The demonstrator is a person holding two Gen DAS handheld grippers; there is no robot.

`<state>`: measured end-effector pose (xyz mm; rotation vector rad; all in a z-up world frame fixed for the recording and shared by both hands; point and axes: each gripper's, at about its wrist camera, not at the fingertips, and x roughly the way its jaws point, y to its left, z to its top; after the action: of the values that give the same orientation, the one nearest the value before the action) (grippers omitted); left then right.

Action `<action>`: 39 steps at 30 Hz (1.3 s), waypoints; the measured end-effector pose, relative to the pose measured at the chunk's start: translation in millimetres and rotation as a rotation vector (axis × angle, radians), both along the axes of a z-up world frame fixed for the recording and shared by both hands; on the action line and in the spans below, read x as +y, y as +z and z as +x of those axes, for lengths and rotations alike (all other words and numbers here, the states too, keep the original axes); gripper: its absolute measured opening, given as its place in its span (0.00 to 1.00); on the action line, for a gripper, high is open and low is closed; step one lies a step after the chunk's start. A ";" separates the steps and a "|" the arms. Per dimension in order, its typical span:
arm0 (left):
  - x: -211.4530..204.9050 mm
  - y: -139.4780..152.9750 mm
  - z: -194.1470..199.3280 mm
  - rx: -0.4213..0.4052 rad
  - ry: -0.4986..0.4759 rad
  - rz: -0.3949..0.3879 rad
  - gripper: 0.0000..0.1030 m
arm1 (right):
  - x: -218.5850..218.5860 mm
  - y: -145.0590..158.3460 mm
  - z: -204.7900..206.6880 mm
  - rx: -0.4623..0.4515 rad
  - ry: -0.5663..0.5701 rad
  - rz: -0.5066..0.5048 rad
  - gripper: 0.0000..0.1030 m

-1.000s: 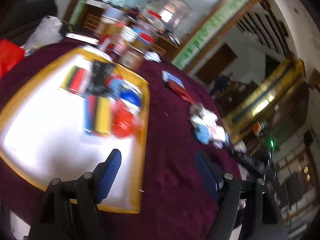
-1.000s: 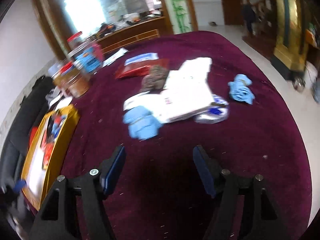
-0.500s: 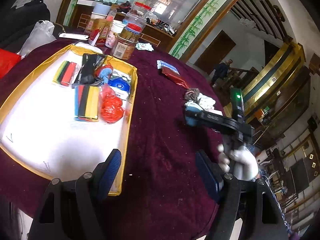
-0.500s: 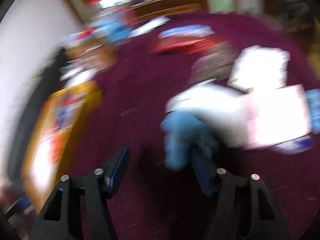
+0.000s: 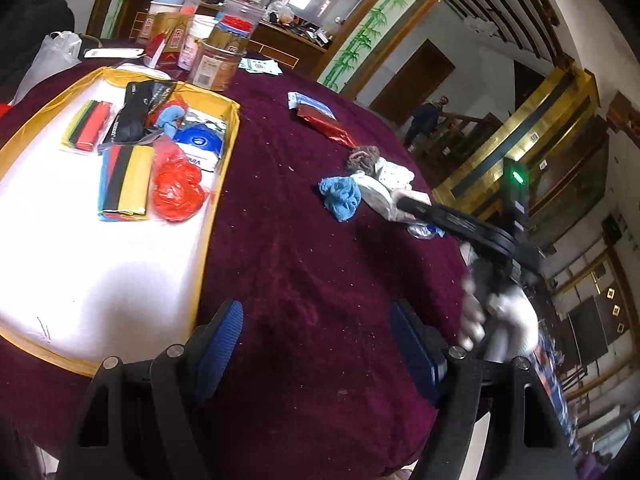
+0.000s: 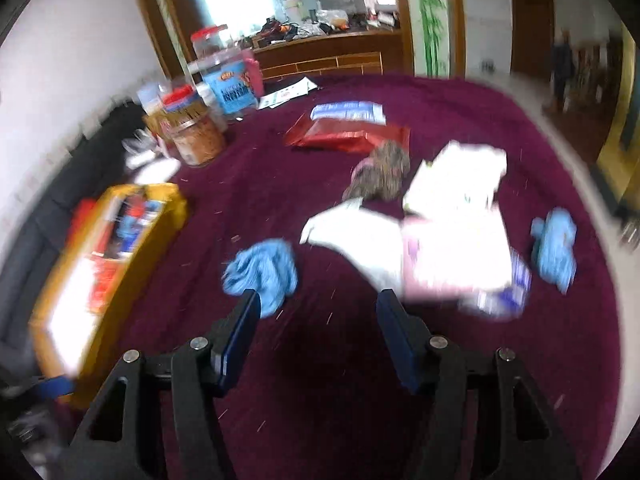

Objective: Organize soft objects
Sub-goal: 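Grasp the white cloth with the right tool while left tool grasps the blue knitted cloth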

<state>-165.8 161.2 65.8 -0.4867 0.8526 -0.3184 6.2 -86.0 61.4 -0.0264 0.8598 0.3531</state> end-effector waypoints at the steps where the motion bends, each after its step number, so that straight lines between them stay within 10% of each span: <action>1: -0.3 1.1 -0.4 -0.003 0.001 0.004 0.77 | 15.8 -3.2 12.3 -0.017 0.015 -0.073 0.58; 6: 3.3 5.1 -3.1 -0.013 0.012 0.026 0.77 | 52.7 -34.5 57.4 -0.006 0.009 -0.376 0.44; 11: 11.9 5.7 -2.1 -0.012 0.035 0.028 0.77 | 31.3 -48.0 78.2 0.087 -0.063 -0.258 0.04; 20: -7.0 -6.4 20.4 0.048 -0.002 0.025 0.77 | -37.2 -34.7 10.5 0.155 0.005 0.382 0.04; 25: -32.0 -5.5 42.2 0.068 -0.021 0.065 0.77 | -47.6 -46.4 4.0 0.127 -0.009 0.392 0.08; 30: -49.9 0.1 74.0 0.056 0.008 0.122 0.77 | -37.2 -46.7 3.4 0.070 -0.031 0.265 0.52; 36: -76.4 -8.6 130.7 0.060 0.029 0.153 0.76 | -37.5 -58.1 9.8 0.081 -0.055 0.211 0.54; 39: -99.0 -17.5 155.4 0.041 0.032 0.283 0.76 | -45.4 -60.3 11.6 0.090 -0.087 0.229 0.39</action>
<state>-10.4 62.2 48.4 -0.2435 0.9128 -0.1552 17.8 -131.3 1.1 0.2404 0.9023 0.3717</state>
